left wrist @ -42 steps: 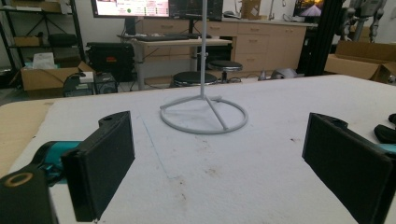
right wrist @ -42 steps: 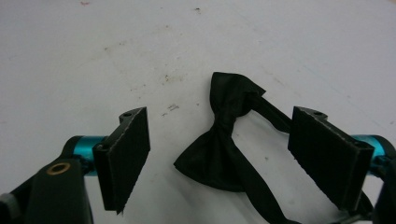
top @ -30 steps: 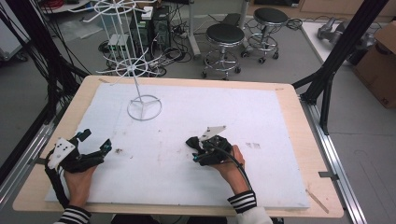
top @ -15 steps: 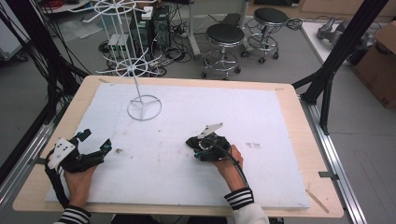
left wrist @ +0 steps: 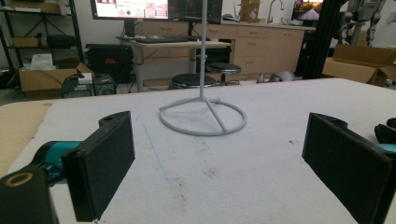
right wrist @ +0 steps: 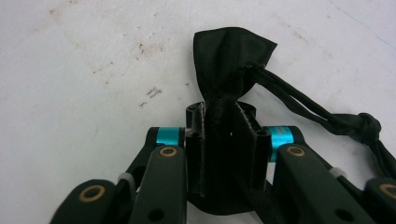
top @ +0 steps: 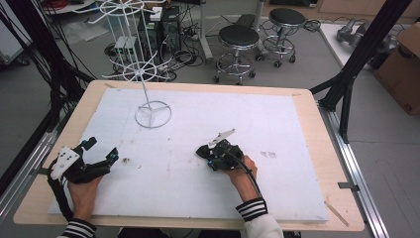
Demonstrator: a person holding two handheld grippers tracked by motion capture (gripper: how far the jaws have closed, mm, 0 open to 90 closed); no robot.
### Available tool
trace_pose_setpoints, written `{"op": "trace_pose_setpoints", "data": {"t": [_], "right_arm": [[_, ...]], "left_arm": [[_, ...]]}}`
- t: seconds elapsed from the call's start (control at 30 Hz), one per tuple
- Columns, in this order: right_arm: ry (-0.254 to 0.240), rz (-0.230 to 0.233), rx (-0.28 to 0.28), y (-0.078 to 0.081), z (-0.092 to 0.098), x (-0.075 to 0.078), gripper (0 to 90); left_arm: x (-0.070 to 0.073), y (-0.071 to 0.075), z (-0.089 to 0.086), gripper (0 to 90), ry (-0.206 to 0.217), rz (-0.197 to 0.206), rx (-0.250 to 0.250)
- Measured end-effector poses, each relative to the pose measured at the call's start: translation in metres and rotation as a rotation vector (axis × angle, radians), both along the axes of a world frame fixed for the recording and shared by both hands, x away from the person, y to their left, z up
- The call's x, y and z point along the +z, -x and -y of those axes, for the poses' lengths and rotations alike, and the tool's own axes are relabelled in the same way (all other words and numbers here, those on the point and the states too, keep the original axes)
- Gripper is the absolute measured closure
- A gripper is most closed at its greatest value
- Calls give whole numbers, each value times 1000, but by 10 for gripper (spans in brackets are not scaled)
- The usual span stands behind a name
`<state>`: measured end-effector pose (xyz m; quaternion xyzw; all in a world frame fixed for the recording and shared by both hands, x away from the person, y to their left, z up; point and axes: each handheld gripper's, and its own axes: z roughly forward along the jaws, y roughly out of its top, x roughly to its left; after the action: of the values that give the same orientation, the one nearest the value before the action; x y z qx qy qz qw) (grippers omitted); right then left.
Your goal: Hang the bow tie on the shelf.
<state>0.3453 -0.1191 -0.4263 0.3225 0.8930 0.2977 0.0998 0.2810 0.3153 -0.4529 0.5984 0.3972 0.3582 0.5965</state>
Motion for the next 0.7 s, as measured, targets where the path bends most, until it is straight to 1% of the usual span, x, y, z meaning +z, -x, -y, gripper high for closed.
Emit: {"op": "trace_pose_setpoints", "data": {"t": [0.17, 0.33, 0.43, 0.57, 0.63, 0.7], "right_arm": [[-20, -23, -17, -2, 2, 0, 776], [-7, -12, -15, 0, 1, 1, 780], [-8, -5, -13, 1, 0, 2, 779], [-32, -4, -10, 1, 2, 4, 779], [-54, 10, -10, 2, 3, 7, 779], [-88, 36, -5, 2, 4, 9, 779]], "left_arm": [[0, 0, 0, 96, -2, 0, -1], [0, 0, 0, 96, -1, 1, -2], [0, 0, 0, 96, -2, 3, -2], [0, 1, 0, 96, -2, 5, -2], [0, 0, 0, 96, -2, 6, -2], [0, 0, 0, 96, -2, 6, -3]]}}
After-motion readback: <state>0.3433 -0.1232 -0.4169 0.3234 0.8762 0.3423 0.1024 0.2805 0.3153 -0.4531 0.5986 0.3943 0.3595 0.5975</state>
